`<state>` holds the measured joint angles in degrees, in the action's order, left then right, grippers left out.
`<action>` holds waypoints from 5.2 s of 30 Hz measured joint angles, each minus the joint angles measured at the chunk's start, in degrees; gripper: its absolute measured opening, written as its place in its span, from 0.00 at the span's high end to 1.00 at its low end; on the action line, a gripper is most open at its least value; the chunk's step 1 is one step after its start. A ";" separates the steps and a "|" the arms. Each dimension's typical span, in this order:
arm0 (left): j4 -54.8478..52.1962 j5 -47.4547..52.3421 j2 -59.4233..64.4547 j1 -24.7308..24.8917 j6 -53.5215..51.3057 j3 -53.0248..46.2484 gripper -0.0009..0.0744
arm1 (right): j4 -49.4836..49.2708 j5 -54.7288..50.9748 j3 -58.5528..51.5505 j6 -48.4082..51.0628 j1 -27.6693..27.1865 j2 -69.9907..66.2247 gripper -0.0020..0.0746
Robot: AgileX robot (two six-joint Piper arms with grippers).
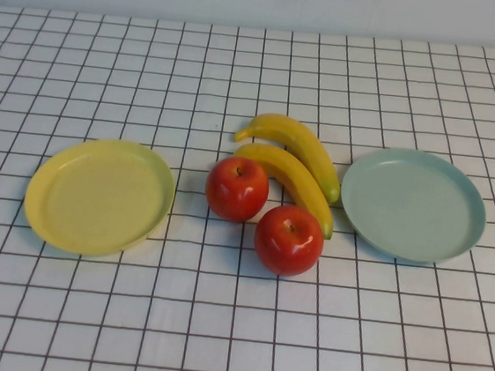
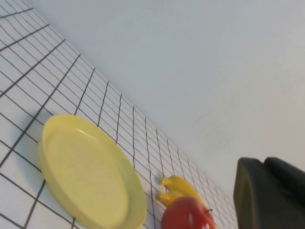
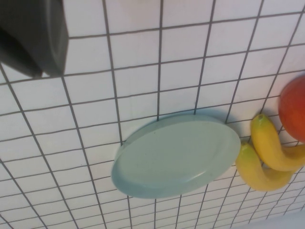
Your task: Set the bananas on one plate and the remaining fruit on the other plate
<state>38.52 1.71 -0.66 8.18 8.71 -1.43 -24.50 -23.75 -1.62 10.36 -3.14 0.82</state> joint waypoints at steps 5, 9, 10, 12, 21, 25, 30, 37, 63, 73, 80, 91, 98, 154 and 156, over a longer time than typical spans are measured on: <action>1.88 2.62 0.00 0.00 -0.24 0.25 0.99 | 0.00 0.00 0.00 0.00 0.00 0.00 0.99; 0.96 13.44 0.00 0.57 -11.99 7.39 0.99 | 0.00 0.00 0.00 0.00 0.00 0.00 0.99; 0.32 15.70 0.33 0.56 -16.58 10.59 0.99 | 0.00 0.00 0.00 0.00 0.00 0.00 0.99; -2.17 19.29 2.98 0.56 -23.17 17.87 0.99 | 0.00 0.00 0.00 0.00 0.00 0.00 0.99; -13.50 38.92 27.50 0.91 -28.01 37.37 0.99 | 0.00 0.00 0.00 0.00 0.00 0.00 0.99; -18.85 39.13 36.27 1.52 -28.36 38.49 0.98 | 0.00 0.00 0.00 0.00 0.00 0.00 0.99; -29.85 32.66 44.33 9.80 -21.44 38.49 0.68 | 0.00 0.00 0.00 0.00 0.00 0.00 0.99; -35.69 24.82 58.58 21.07 -11.35 41.97 0.13 | 0.00 0.00 0.00 0.00 0.00 0.00 0.99; -45.32 18.80 104.86 27.52 -10.52 77.13 0.10 | 0.00 0.00 0.00 0.00 0.00 0.00 0.99; -48.56 20.12 108.90 25.80 -10.29 78.89 0.10 | 0.00 0.00 0.00 0.00 0.00 0.00 0.99; -47.53 19.75 109.67 25.66 -10.15 79.25 0.10 | 0.00 0.00 0.00 0.00 0.00 0.00 0.99; -46.22 21.02 111.63 25.56 -9.88 79.61 0.12 | 0.00 0.00 0.00 0.00 0.00 0.00 0.99; -47.15 21.25 111.63 25.56 -9.88 79.61 0.22 | 0.00 0.00 0.00 0.00 0.00 0.00 0.99; -51.48 17.31 97.20 5.02 -3.79 63.50 0.10 | 0.00 0.00 0.00 0.00 0.00 0.00 0.99; -51.44 17.31 95.49 5.02 -3.85 63.50 0.10 | 0.00 0.00 0.00 0.00 0.00 0.00 0.99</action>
<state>-12.92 19.02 94.83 13.19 4.86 62.07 -24.50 -23.75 -1.62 10.36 -3.14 0.82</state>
